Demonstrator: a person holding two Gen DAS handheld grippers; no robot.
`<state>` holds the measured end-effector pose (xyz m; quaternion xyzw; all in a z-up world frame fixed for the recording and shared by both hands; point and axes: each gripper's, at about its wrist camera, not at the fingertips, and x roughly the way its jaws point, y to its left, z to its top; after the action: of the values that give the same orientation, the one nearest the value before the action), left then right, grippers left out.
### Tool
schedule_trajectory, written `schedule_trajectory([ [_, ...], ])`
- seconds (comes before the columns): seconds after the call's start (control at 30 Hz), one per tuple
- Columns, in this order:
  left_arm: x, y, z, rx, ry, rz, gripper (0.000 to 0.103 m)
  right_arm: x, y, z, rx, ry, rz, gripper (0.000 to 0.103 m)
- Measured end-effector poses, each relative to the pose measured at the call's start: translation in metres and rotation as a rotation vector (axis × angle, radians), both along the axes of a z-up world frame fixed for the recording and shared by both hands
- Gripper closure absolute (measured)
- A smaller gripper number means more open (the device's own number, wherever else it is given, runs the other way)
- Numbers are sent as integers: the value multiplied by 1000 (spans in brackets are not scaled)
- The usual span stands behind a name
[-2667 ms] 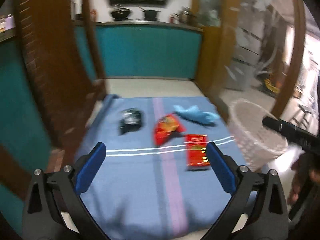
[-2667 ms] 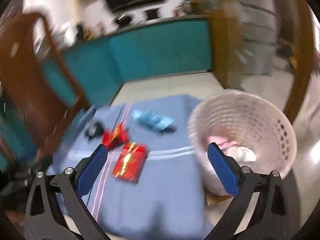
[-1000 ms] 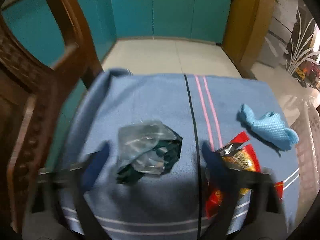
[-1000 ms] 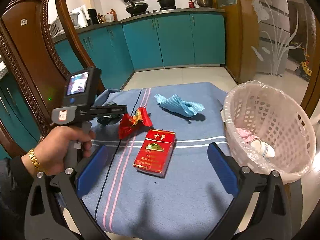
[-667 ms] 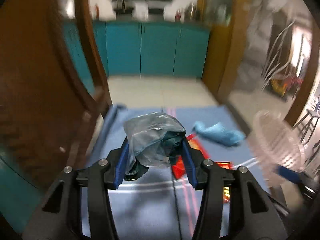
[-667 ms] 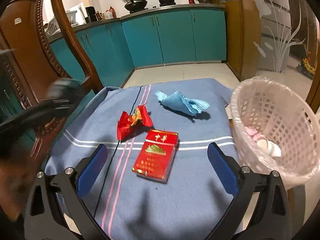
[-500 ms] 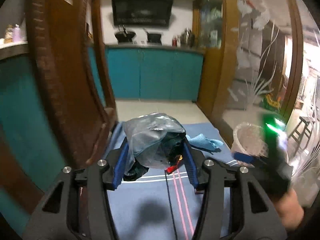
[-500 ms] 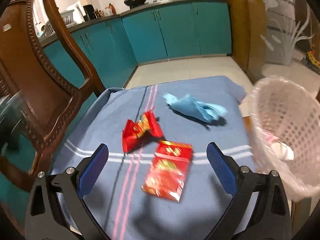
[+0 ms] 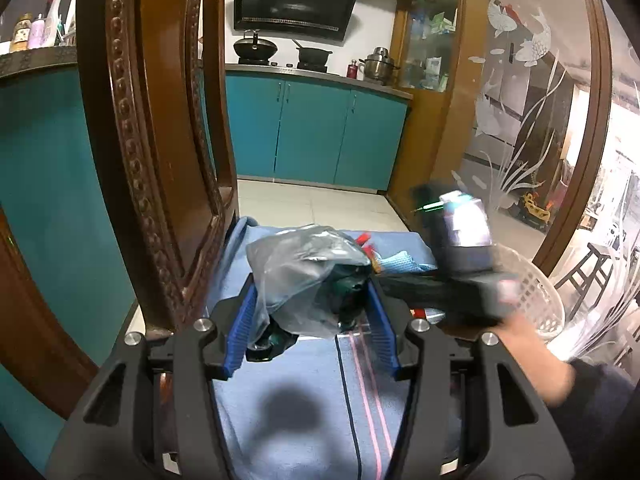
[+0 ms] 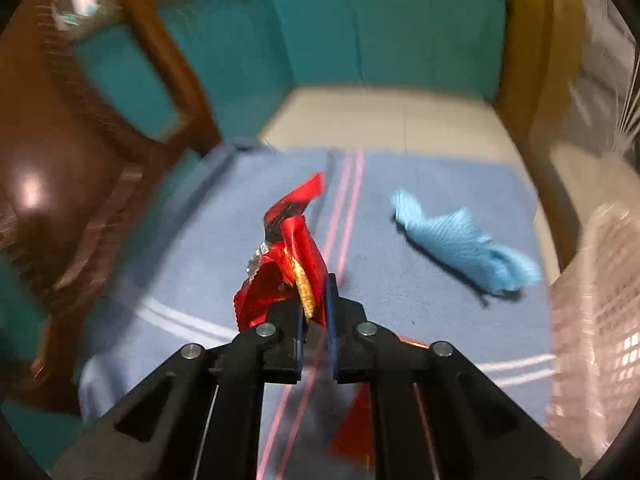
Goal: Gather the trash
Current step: 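Grasp the red snack wrapper with the right gripper while the left holds the black bag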
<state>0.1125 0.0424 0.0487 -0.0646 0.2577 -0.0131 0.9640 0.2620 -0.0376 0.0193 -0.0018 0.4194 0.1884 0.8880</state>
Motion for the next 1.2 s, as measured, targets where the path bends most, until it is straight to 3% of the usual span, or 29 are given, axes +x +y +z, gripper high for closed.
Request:
schedule_trajectory([
  [0.13,0,-10,-5,25,14,-18,50,-75,-40,42,46,-145,2,92],
  [0.3,3,-28,-15,51,43,-48,49,-124,-88,42,96,-178,-60,92],
  [0.43,5,-45,-23,90,55,-65,49,-125,-102,31,101,-146,-73,92],
  [0.6,11,-53,-32,83,87,-70,49,-128,-97,31,96,-150,-66,92],
  [1.2,12,-45,-39,91,106,-43,49,-128,-80,24,65,-127,-23,92],
])
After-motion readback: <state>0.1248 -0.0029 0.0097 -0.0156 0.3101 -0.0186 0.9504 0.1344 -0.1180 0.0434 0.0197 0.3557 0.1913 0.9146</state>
